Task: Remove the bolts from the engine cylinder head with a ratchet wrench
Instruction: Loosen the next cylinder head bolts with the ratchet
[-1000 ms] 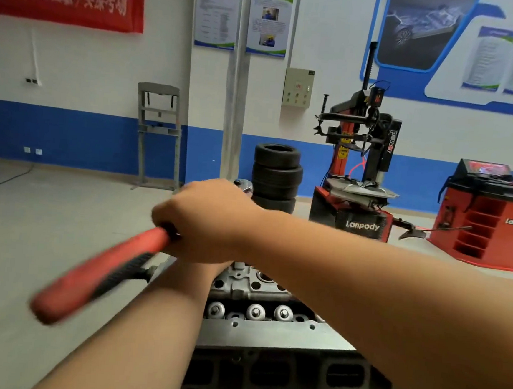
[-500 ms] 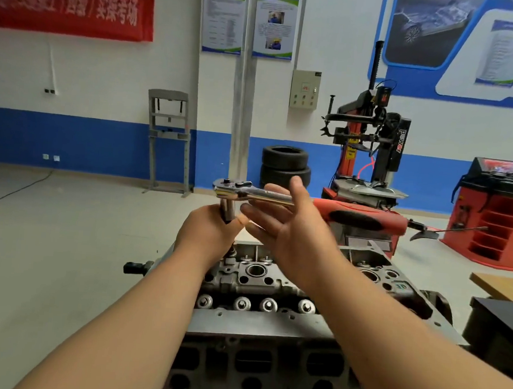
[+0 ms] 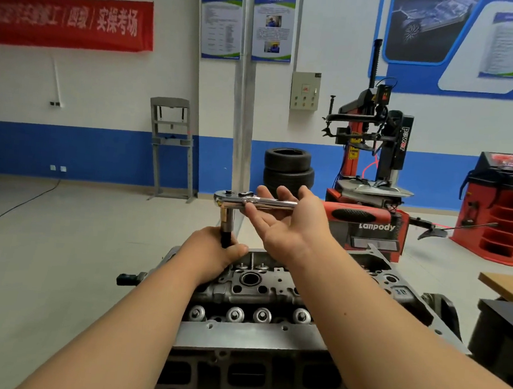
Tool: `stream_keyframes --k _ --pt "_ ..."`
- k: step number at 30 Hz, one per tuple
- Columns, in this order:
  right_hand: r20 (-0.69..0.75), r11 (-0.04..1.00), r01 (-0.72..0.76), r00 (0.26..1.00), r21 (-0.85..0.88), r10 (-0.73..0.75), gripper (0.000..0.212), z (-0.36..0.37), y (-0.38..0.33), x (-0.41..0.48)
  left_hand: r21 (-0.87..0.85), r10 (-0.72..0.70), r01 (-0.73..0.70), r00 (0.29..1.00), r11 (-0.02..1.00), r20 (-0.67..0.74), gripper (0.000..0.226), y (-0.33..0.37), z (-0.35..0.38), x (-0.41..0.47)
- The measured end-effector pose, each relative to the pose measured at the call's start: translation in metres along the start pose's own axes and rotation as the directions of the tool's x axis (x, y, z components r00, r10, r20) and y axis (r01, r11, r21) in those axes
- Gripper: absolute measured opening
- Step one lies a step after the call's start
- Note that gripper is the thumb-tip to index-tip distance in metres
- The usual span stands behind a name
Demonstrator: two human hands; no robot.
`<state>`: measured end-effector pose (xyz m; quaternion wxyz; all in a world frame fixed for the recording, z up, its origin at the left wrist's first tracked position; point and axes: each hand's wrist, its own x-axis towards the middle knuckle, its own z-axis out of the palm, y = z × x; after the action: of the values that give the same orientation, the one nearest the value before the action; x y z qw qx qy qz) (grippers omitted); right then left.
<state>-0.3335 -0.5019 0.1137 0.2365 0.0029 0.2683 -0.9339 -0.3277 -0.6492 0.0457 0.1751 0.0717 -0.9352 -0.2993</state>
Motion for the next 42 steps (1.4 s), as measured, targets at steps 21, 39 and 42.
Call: stream_keyframes --k 21,39,42 --pt "0.002 0.941 0.092 0.995 -0.326 -0.096 0.027 -0.009 0.025 0.012 -0.089 0.036 -0.043 0.997 0.995 -0.073 0.047 0.005 -0.003 -0.009" --pt "0.242 0.993 0.113 0.964 -0.015 -0.106 0.026 0.008 0.021 0.048 0.161 -0.192 0.186 0.981 0.969 0.025 0.020 -0.020 0.000 0.002" --pt "0.301 0.994 0.104 0.948 0.029 -0.108 0.029 0.004 0.005 0.044 0.109 -0.184 0.182 0.983 0.977 0.008 0.012 -0.019 0.000 0.001"
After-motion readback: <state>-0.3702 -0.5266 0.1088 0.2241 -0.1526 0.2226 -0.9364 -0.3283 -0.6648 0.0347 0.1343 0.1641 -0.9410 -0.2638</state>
